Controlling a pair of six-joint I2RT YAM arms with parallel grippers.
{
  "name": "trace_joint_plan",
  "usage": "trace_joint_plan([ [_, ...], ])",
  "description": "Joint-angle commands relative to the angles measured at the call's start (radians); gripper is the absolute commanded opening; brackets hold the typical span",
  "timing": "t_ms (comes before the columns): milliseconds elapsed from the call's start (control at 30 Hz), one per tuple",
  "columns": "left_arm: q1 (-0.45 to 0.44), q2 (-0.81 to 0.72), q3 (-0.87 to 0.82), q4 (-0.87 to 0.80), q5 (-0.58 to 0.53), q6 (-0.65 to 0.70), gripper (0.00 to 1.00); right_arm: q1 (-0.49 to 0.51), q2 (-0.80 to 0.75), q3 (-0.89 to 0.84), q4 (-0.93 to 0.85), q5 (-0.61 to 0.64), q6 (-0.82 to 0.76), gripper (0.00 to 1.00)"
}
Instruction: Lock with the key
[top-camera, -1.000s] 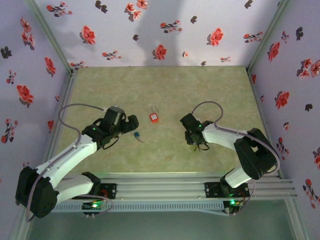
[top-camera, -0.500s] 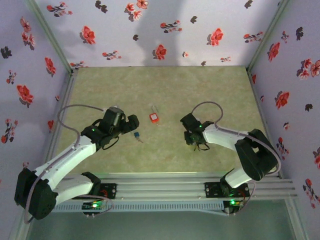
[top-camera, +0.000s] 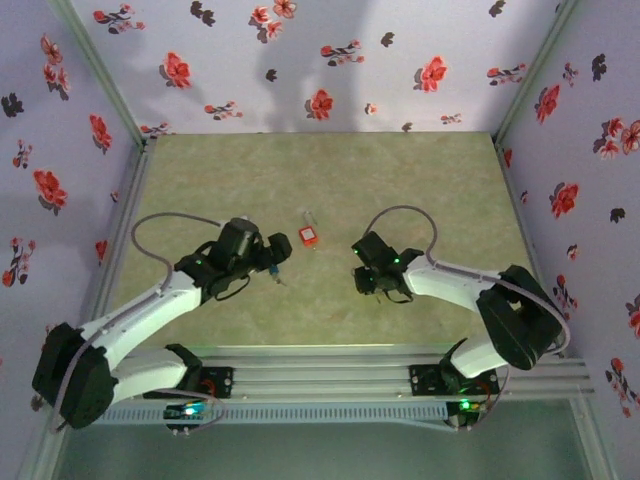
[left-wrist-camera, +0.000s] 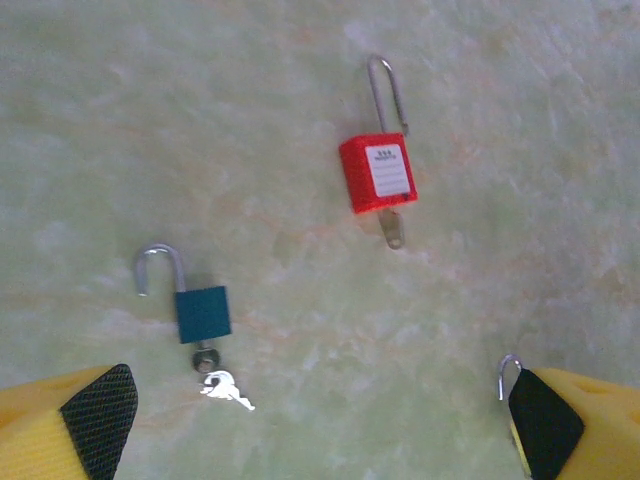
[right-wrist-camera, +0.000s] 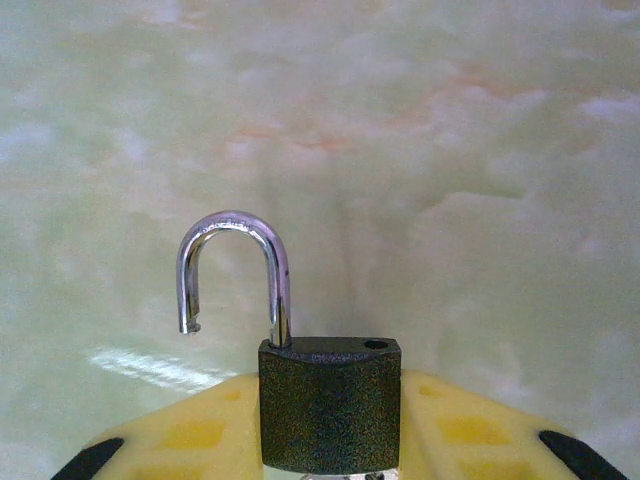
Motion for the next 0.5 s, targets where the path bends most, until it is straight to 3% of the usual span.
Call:
trace_joint_plan([
  [0,-0.033,0.057,-0.011,0.105,0.045,-0.046,1.00,0.022,-0.038,-0.017,0.054,-0.050,-0.033,0.32],
  [467,-0.121,0.311,0.064,0.334,0.144,-0.136,0.98,0.052,-0.091,-0.067,0.152,-0.152,-0.047,0.32],
])
